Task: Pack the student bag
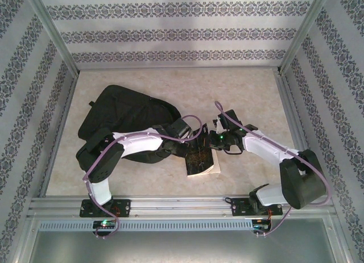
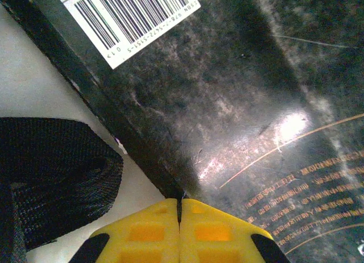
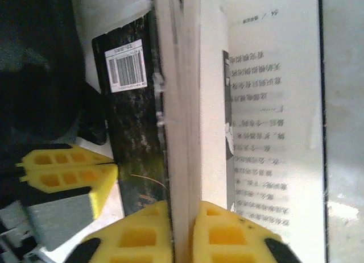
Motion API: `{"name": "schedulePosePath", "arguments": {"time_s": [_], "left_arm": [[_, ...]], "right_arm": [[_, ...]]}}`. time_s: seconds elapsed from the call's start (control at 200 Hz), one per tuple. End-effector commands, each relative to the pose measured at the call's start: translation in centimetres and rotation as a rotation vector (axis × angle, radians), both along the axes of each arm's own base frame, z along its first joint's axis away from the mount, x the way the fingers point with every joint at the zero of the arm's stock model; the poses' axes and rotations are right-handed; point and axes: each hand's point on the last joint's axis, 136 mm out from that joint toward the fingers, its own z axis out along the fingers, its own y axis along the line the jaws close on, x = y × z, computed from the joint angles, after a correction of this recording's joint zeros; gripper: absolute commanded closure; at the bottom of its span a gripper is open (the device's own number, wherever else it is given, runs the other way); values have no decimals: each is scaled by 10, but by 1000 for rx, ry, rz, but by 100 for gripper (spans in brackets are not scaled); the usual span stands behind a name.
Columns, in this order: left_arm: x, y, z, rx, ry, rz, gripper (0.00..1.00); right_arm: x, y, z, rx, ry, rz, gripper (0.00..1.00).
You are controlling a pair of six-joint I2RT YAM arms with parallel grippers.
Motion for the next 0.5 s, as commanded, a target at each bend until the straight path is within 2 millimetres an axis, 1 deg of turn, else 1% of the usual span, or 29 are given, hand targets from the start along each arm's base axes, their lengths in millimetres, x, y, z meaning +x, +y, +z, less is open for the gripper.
{"name": "schedulePosePath", "arguments": {"time_s": [0.0,0.04,0.095,0.185,0.275,0.41,0.495], "left_arm": [[-22,24,-46,120,98,-13,94],[-21,24,-39,102,87,0,93],[-19,22,-27,57,76,33,85],[-17,15,4,-43,46,66,72],[-18,7,37,-127,22,67,63],[-17,1,87,-240,-43,54,45],[-12,6,116,-276,-98,76,39]], "right_arm": [[-5,6,-5,11,25,17,100],[-4,0,-5,-23,7,6,100],[-2,-8,0,-56,-22,-12,100],[0,-20,10,-74,-62,-44,100],[2,-26,24,-70,-112,-62,100],[1,-24,44,-16,-171,-55,100],[0,-22,60,29,-214,-55,100]]}}
